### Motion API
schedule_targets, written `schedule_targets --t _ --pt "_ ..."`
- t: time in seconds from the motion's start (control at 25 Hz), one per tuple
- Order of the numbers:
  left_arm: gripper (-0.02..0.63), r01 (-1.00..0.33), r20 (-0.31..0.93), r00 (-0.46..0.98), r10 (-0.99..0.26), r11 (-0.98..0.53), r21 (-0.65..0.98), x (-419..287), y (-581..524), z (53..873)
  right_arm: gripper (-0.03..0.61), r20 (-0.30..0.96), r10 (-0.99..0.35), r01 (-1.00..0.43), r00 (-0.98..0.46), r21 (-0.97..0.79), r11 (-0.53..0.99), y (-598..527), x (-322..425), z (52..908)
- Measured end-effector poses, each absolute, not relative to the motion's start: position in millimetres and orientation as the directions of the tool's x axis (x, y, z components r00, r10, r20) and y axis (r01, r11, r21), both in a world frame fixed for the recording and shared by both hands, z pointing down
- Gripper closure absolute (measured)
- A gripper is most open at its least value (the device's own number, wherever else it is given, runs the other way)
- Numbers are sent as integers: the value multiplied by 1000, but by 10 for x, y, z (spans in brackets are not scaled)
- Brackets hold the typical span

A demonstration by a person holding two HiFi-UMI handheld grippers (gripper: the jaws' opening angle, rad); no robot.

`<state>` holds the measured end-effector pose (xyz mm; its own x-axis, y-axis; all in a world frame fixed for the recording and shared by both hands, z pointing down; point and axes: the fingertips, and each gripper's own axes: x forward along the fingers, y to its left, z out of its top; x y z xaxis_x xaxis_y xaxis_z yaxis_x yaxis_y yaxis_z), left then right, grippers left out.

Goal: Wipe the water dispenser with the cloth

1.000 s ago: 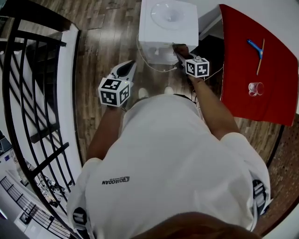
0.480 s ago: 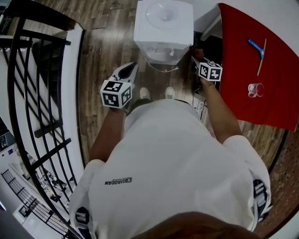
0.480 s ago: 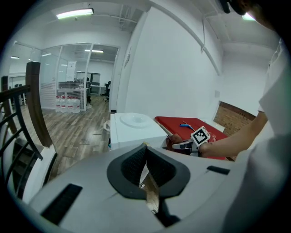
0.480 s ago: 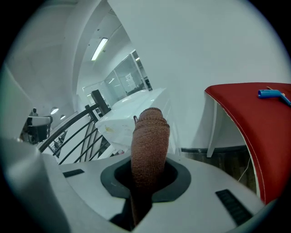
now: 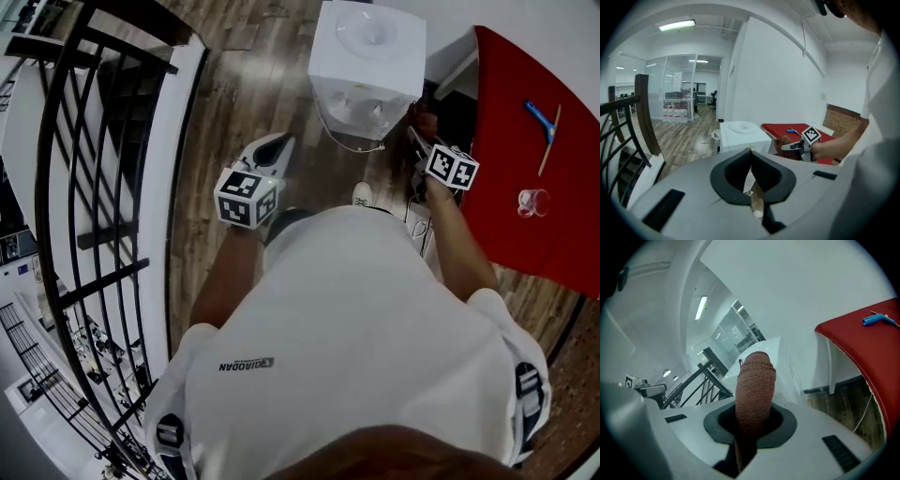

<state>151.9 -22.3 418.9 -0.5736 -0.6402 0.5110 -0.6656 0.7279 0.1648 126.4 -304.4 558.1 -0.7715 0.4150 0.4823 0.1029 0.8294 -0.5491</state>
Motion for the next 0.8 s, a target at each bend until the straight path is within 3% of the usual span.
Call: schedule_targets --t 0.28,0.8 --pt "621 -653 425 -603 -675 724 224 1756 530 3962 528 423 500 274 -756 -489 828 -1829 1619 5001" --pt "621 -617 463 -623 -630 760 205 2745 2734 4100 528 382 579 382 -721 -478 791 521 2502 4743"
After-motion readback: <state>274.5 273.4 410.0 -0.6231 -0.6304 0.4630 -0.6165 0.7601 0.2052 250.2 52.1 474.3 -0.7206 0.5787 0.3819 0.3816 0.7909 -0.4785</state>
